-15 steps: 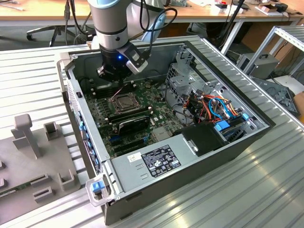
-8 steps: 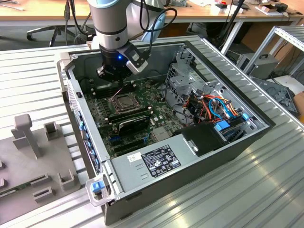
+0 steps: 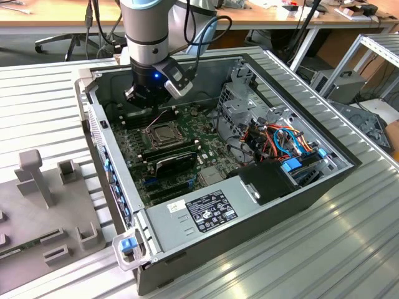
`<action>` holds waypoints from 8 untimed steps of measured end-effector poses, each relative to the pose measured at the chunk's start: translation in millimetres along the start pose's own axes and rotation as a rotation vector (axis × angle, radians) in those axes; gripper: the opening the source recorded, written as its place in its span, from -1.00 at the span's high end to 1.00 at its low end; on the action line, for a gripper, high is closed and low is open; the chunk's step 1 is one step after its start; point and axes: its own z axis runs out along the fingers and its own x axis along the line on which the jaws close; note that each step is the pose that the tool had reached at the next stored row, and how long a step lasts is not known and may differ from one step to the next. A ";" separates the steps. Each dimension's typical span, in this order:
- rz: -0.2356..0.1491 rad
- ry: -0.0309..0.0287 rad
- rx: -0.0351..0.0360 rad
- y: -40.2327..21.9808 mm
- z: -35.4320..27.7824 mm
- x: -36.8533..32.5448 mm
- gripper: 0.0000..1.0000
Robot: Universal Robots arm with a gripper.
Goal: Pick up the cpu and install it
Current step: 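Install the first cpu locking lever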
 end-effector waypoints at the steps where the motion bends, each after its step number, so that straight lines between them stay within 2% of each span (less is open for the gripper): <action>1: 0.000 0.0012 -0.0001 0.0 0.1 -0.1 0.79; 4: -0.001 0.0013 0.0062 -0.6 1.0 -0.3 0.79; 8: -0.001 0.0013 0.0082 -0.9 4.1 0.0 0.79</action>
